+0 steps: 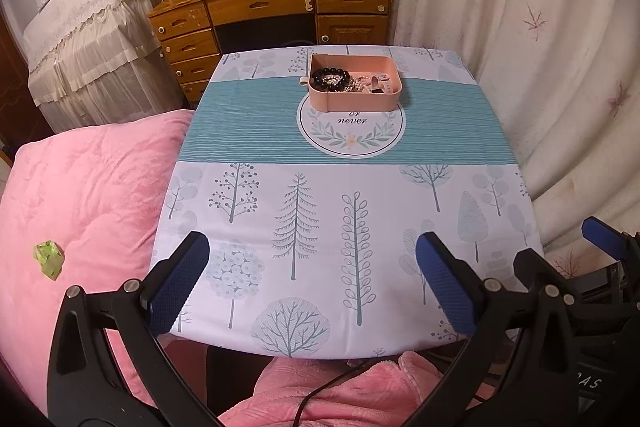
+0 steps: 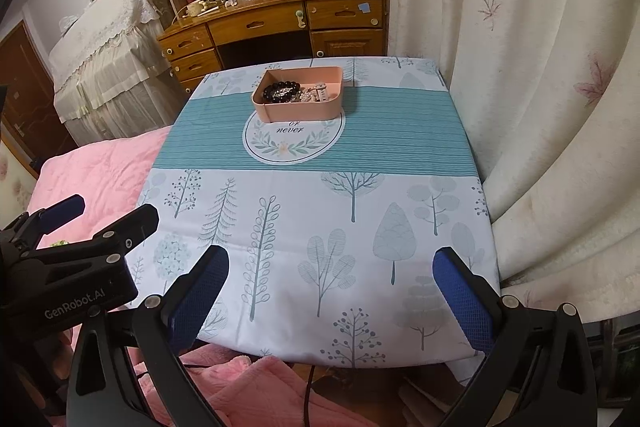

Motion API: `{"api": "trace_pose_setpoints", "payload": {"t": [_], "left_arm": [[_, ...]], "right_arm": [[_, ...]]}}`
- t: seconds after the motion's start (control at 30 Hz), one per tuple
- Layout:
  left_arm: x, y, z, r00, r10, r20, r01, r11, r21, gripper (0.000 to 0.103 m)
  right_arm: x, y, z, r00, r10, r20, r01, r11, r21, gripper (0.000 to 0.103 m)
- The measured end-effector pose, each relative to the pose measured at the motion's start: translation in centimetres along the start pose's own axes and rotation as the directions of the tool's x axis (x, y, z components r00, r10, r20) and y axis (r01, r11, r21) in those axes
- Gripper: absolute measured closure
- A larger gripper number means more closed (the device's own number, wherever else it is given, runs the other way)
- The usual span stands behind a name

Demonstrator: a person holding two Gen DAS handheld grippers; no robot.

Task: Organize jewelry

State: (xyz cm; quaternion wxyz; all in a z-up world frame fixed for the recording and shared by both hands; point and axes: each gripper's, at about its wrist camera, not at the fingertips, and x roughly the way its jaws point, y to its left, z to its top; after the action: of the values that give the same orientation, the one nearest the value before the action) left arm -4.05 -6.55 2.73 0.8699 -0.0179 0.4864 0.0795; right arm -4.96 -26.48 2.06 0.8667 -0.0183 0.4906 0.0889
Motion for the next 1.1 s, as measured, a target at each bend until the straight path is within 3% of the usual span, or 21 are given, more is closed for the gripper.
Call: {"api": "trace_pose_setpoints", "payload": {"t": [1.1], "left_arm": [[-0.7, -1.2, 0.0, 1.000, 0.016, 0.014, -0.016, 1.000, -0.008, 0.001]], "right_arm": [[-0.3, -0.3, -0.1, 1.000, -0.004, -0.012, 0.004, 1.000, 0.001, 0.000]]}}
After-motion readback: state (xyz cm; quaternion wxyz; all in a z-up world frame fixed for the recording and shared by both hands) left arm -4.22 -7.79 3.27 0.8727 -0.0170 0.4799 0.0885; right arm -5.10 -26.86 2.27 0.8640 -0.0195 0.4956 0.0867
